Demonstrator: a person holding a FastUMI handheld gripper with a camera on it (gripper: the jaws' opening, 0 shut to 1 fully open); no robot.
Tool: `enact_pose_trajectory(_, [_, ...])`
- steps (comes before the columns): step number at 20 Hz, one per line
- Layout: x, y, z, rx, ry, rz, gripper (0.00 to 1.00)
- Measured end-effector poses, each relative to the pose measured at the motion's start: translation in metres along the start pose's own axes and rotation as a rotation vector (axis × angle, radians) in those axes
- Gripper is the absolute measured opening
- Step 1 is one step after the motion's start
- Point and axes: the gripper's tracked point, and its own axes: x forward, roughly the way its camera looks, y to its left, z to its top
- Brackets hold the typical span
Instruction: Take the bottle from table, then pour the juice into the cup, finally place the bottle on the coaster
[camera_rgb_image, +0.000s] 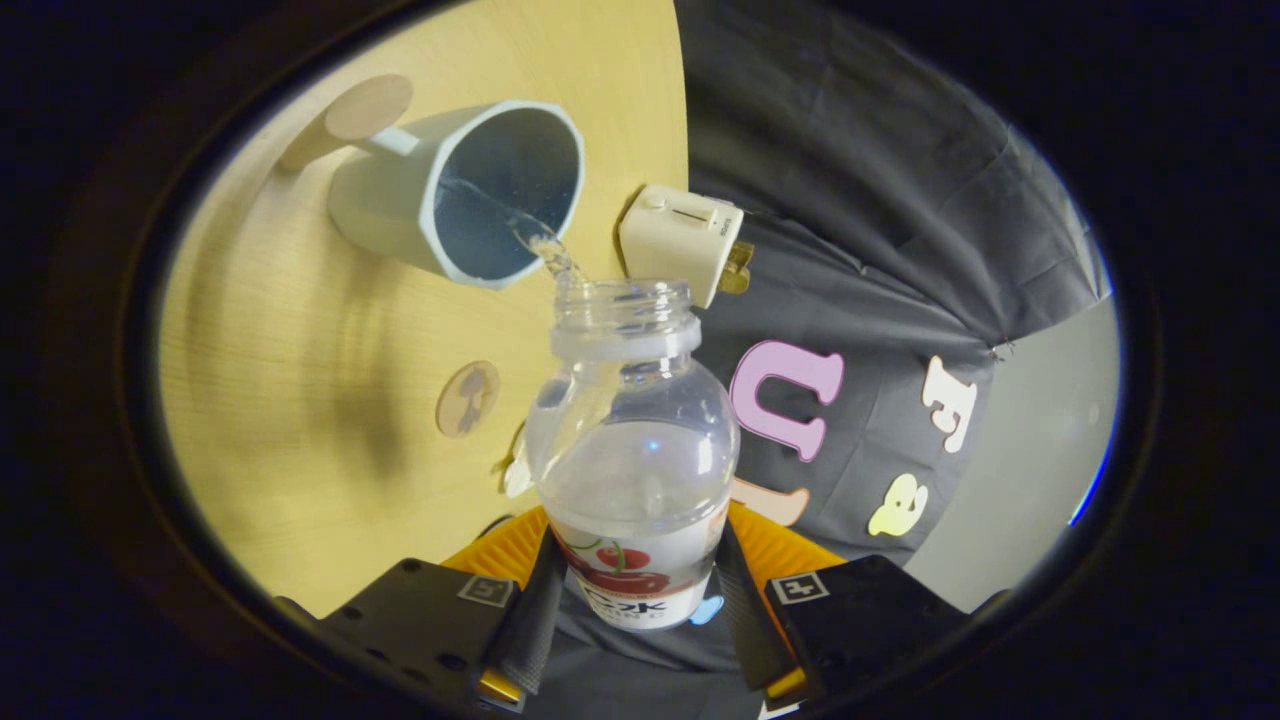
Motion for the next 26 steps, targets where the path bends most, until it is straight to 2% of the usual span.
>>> enact_pose_trajectory(18, [-0.006,-0.038,0.014,-0.197,-0.040,-0.102,0.77])
enact_pose_trajectory(26, [-0.005,-0.044,0.014,-0.244,-0.039,-0.121,0.77])
